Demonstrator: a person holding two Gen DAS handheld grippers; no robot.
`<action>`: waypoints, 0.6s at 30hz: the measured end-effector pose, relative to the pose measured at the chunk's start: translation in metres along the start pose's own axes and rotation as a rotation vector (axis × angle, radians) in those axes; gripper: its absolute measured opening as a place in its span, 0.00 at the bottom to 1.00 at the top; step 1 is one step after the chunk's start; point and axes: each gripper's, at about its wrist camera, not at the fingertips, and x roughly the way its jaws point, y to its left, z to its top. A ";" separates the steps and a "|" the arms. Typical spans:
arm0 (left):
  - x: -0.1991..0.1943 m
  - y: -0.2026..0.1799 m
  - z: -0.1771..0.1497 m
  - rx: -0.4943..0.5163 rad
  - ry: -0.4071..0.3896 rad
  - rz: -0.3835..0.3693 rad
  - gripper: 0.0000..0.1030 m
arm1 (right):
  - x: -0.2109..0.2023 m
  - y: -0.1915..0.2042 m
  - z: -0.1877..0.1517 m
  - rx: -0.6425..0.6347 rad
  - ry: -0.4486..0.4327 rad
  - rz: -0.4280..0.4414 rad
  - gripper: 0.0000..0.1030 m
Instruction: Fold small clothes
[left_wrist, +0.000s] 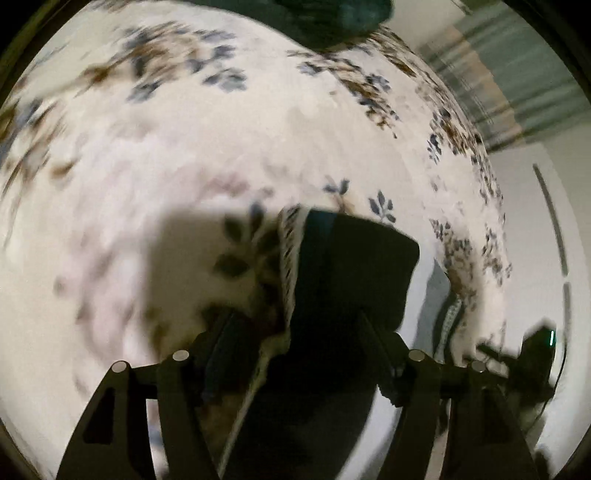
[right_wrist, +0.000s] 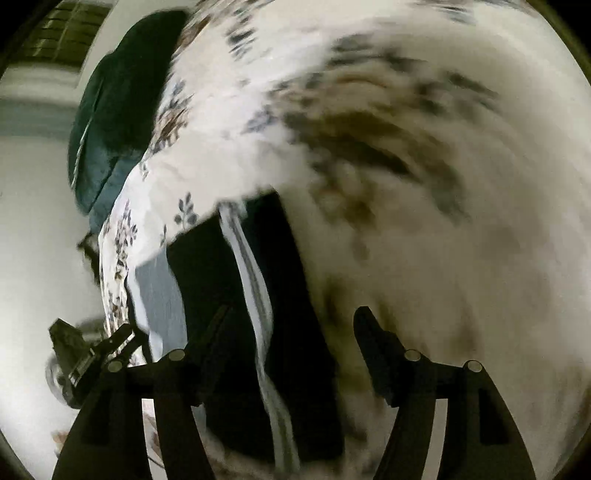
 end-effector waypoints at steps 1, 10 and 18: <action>0.008 -0.004 0.006 0.023 0.005 0.005 0.62 | 0.019 0.005 0.019 -0.034 0.032 0.014 0.67; 0.017 0.008 0.029 -0.079 0.003 -0.127 0.27 | 0.011 0.041 0.062 -0.119 -0.076 0.015 0.09; 0.006 0.025 0.017 -0.160 0.043 -0.142 0.46 | 0.052 0.029 0.076 -0.063 0.120 -0.079 0.28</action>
